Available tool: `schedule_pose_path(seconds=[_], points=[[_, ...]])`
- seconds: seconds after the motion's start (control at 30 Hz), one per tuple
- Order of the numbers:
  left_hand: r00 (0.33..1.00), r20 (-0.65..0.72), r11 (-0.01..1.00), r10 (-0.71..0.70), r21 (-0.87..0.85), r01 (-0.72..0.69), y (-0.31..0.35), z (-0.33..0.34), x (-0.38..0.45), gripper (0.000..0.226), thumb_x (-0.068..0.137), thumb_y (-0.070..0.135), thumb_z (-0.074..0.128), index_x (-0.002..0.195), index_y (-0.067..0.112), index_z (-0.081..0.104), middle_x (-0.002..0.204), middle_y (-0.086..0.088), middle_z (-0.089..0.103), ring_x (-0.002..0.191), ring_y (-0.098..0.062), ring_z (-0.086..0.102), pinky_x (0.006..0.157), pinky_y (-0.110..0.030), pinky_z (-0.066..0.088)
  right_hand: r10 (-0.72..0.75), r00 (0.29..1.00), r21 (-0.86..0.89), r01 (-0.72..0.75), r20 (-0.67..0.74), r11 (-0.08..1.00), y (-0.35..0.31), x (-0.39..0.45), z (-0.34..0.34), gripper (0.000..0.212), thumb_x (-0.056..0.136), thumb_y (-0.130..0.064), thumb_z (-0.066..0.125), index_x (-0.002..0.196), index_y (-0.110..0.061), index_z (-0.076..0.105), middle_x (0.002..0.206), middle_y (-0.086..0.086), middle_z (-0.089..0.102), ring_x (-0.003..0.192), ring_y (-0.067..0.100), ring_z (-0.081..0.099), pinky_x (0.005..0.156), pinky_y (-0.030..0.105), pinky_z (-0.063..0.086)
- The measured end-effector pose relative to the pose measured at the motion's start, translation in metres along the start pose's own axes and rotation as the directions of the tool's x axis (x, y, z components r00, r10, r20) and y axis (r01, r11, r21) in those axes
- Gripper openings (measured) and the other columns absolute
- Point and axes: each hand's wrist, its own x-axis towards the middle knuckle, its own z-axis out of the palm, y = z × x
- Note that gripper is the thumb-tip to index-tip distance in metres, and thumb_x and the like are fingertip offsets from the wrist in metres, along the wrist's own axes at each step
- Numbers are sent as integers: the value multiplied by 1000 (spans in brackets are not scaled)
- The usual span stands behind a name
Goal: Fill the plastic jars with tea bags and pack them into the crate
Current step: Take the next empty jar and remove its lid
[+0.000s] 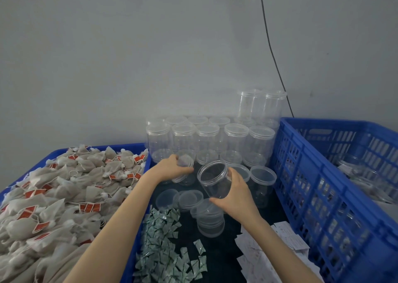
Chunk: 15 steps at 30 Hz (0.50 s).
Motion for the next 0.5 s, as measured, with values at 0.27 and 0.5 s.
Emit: schedule_pose_path(seconds=[0.27, 0.5], points=[[998, 8, 996, -62, 70, 62, -24, 73, 16, 56, 85, 35, 65, 132, 9, 48, 130, -12, 49, 111, -27, 55, 96, -38, 48, 8, 999, 67, -12, 46, 998, 5, -15, 5, 92, 61, -36, 89, 137, -32, 38, 134, -15, 45, 127, 9, 45, 102, 31, 44], [999, 46, 983, -2, 186, -7, -23, 94, 21, 34, 95, 18, 42, 123, 16, 60, 125, -9, 60, 112, -26, 56, 94, -37, 47, 6, 996, 67, -12, 85, 998, 8, -24, 9, 90, 61, -37, 88, 137, -30, 40, 137, -13, 46, 126, 9, 45, 103, 32, 45]])
